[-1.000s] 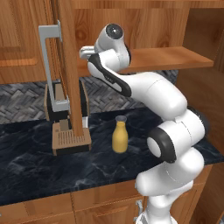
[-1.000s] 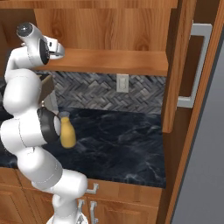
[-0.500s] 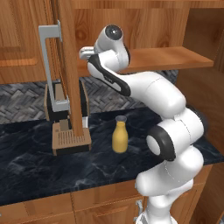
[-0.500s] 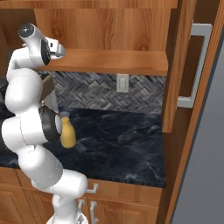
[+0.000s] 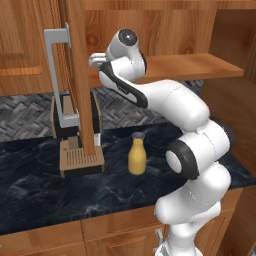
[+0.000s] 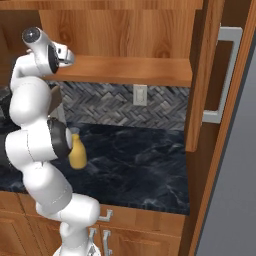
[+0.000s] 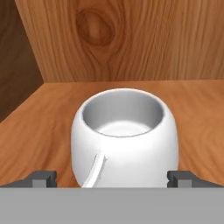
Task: There is a tray on the dining counter. Grab the cup, mug, and pitcher and place them on the tray. The pitcher may be placed next to the tray if it cannot fit the tray.
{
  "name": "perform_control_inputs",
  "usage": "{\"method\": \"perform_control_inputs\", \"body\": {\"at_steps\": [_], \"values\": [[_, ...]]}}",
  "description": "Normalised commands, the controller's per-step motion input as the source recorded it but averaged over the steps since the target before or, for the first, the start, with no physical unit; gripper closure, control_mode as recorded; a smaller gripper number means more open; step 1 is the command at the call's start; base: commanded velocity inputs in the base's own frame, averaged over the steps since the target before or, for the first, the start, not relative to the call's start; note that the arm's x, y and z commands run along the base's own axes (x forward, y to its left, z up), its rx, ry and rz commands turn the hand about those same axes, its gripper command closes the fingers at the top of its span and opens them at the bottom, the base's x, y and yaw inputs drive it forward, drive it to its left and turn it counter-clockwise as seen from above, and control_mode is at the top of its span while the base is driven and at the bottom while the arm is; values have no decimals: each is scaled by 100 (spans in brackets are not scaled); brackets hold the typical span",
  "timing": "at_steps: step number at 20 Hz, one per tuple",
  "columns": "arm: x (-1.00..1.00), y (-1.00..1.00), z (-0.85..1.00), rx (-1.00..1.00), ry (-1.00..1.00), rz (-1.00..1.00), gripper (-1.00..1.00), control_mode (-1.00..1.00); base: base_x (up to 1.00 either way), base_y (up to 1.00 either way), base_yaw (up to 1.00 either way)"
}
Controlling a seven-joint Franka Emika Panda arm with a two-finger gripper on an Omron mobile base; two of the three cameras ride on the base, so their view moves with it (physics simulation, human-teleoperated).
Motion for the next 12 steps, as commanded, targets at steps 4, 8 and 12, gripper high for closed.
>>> {"method": "perform_control_inputs", "body": {"at_steps": [4,8,12], "values": [[16,10,0,0,0,0,-100,-100,0,0,0],[14,11,0,0,0,0,-100,-100,0,0,0],[16,14,0,0,0,0,100,-100,0,0,0]]}}
